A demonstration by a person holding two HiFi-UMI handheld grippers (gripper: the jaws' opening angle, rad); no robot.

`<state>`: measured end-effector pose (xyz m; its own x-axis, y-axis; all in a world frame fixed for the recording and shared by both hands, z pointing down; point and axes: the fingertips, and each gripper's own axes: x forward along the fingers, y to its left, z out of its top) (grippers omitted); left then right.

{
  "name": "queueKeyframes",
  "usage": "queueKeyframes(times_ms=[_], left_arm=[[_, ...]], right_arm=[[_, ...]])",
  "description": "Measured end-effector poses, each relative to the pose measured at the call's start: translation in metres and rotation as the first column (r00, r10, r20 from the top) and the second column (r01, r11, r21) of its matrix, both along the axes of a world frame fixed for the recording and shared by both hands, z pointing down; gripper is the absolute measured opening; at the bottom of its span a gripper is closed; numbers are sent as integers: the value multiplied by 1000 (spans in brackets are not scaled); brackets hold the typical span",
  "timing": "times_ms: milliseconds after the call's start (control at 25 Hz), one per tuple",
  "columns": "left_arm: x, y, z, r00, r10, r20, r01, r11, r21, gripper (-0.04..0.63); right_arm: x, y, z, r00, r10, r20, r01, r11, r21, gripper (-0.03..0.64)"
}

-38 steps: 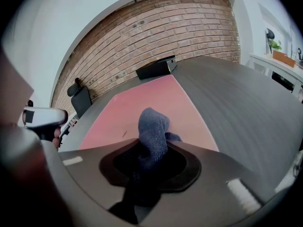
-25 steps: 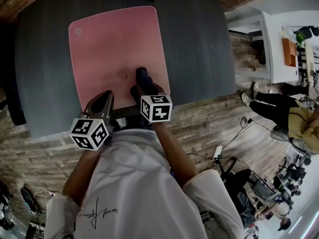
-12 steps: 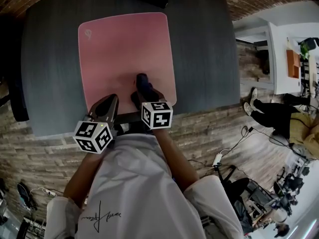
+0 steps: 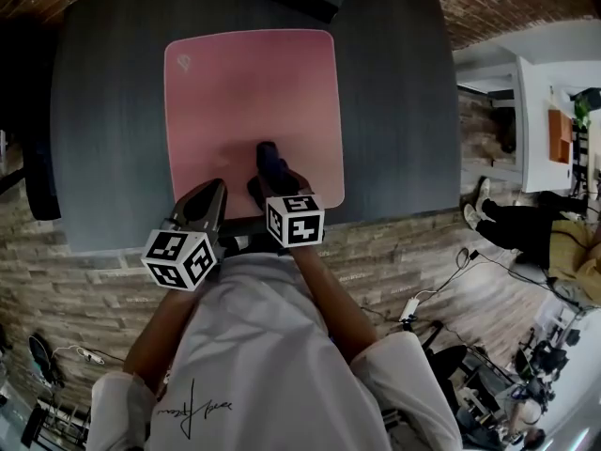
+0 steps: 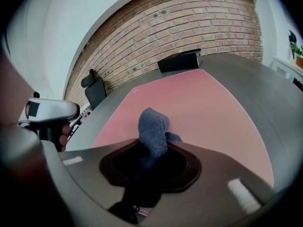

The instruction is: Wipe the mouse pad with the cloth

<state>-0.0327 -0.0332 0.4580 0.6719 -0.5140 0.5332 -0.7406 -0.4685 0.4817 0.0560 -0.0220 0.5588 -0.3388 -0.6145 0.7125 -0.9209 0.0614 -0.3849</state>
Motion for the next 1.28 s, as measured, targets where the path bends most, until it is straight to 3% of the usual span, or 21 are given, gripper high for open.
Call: queueKeyframes(times_ms=[480,1280], left_arm=[[-27,-7,2,998,-60,4,60,998,-10,15],[-45,-16,6,997,-80,12,80,997,-22,15]], right_arm=[[-32,-11,1,998,-67,7,67,998,-2,104],[-64,-26,0,993,-113,33,114,993,-8,104]])
